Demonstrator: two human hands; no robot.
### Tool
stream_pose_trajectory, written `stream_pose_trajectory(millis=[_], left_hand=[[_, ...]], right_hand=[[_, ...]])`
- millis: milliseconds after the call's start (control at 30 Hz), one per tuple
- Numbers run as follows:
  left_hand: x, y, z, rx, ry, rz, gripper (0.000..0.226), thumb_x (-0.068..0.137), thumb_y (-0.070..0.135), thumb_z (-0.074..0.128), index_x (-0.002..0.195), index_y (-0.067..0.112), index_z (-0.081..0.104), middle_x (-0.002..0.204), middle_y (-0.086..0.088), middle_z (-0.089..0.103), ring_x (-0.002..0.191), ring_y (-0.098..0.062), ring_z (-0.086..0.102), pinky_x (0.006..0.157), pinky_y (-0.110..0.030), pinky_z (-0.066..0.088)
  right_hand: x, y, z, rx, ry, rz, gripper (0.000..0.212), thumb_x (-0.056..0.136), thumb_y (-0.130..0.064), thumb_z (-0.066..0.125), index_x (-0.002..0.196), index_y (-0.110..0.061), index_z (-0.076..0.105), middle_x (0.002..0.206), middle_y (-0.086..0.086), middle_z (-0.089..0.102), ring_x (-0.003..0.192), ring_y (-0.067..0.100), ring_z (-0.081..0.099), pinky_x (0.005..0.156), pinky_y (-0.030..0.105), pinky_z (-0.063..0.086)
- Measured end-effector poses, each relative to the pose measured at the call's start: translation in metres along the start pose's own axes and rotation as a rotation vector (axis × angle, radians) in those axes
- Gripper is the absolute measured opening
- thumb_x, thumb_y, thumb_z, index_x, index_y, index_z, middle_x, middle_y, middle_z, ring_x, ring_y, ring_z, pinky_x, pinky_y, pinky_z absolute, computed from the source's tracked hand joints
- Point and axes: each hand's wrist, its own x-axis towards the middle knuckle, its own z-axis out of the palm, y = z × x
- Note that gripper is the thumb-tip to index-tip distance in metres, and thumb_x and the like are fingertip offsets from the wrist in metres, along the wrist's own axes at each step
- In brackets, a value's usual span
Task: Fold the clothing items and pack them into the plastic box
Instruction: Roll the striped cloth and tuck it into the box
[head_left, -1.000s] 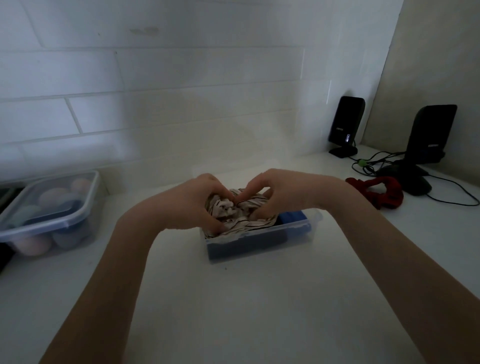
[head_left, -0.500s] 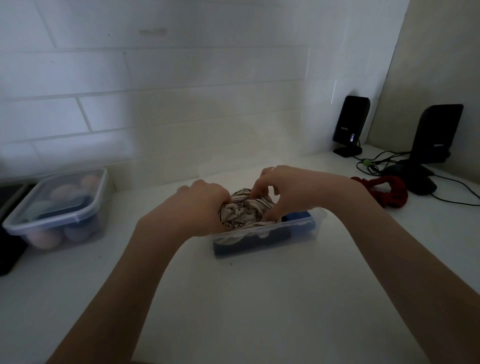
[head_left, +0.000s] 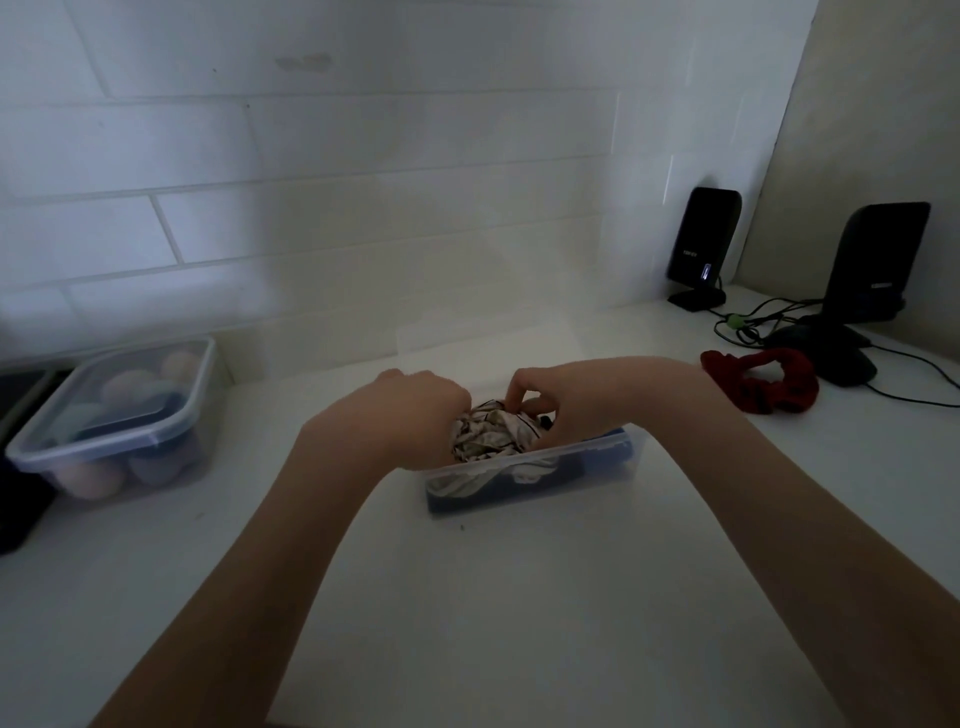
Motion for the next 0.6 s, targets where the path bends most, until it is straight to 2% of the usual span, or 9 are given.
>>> stream_pose_trajectory(millis=[67, 133, 233, 333, 367, 467, 600], left_hand=[[-0.003, -0.002, -0.001, -0.085, -0.043, -0.008, 0.028, 0.091, 0.034, 0.05, 0.112, 0.017, 0.056, 0.105, -0.005, 0.06, 0.093, -0.022, 0.053, 0.077, -0.029, 0.04], [-0.009, -0.007, -0.005, -0.204, -0.081, 0.007, 0.031, 0.093, 0.041, 0.046, 0.108, 0.017, 0.058, 0.103, -0.003, 0.06, 0.091, -0.019, 0.053, 0.077, -0.029, 0.041], [-0.015, -0.017, -0.013, -0.3, -0.037, 0.046, 0.03, 0.095, 0.03, 0.047, 0.118, 0.021, 0.063, 0.115, 0.0, 0.064, 0.099, -0.014, 0.054, 0.085, -0.026, 0.04], [-0.011, -0.019, -0.014, -0.307, 0.109, 0.091, 0.022, 0.08, 0.022, 0.07, 0.102, 0.028, 0.073, 0.116, 0.005, 0.067, 0.107, -0.015, 0.058, 0.094, -0.034, 0.046], [-0.009, -0.018, -0.013, -0.294, 0.124, 0.106, 0.024, 0.075, 0.021, 0.074, 0.099, 0.028, 0.073, 0.115, 0.005, 0.066, 0.105, -0.015, 0.058, 0.094, -0.037, 0.047], [-0.005, -0.008, -0.008, -0.196, 0.061, 0.115, 0.038, 0.075, 0.014, 0.066, 0.112, 0.025, 0.065, 0.113, 0.0, 0.062, 0.093, -0.013, 0.052, 0.086, -0.033, 0.05], [0.001, -0.005, -0.003, -0.177, 0.027, 0.079, 0.044, 0.076, 0.014, 0.062, 0.119, 0.022, 0.056, 0.117, -0.002, 0.06, 0.099, -0.017, 0.055, 0.083, -0.03, 0.048]], right_hand=[[0.0, -0.001, 0.0, -0.041, -0.01, -0.001, 0.05, 0.081, -0.039, 0.066, 0.125, -0.033, 0.043, 0.135, -0.012, 0.056, 0.088, 0.01, 0.05, 0.081, 0.027, 0.04], [-0.002, -0.002, -0.001, -0.049, -0.026, -0.01, 0.05, 0.083, -0.037, 0.065, 0.127, -0.032, 0.043, 0.137, -0.012, 0.054, 0.091, 0.01, 0.05, 0.083, 0.027, 0.04], [-0.006, -0.005, -0.003, -0.043, -0.047, -0.019, 0.048, 0.085, -0.035, 0.063, 0.13, -0.032, 0.045, 0.135, -0.013, 0.055, 0.102, 0.011, 0.054, 0.086, 0.026, 0.04], [-0.006, -0.008, -0.002, -0.108, -0.06, -0.047, 0.038, 0.085, -0.036, 0.062, 0.122, -0.031, 0.056, 0.119, -0.008, 0.063, 0.105, 0.019, 0.059, 0.089, 0.032, 0.05], [-0.005, -0.009, -0.002, -0.111, -0.069, -0.039, 0.039, 0.084, -0.036, 0.063, 0.122, -0.032, 0.055, 0.119, -0.008, 0.063, 0.105, 0.02, 0.06, 0.09, 0.034, 0.051], [-0.002, -0.01, -0.004, -0.092, -0.086, -0.001, 0.055, 0.081, -0.033, 0.066, 0.132, -0.033, 0.045, 0.133, -0.01, 0.055, 0.114, 0.018, 0.057, 0.096, 0.036, 0.049], [0.0, -0.013, -0.003, -0.155, -0.04, 0.019, 0.054, 0.079, -0.033, 0.068, 0.129, -0.035, 0.047, 0.131, -0.007, 0.056, 0.101, 0.016, 0.057, 0.086, 0.031, 0.049]])
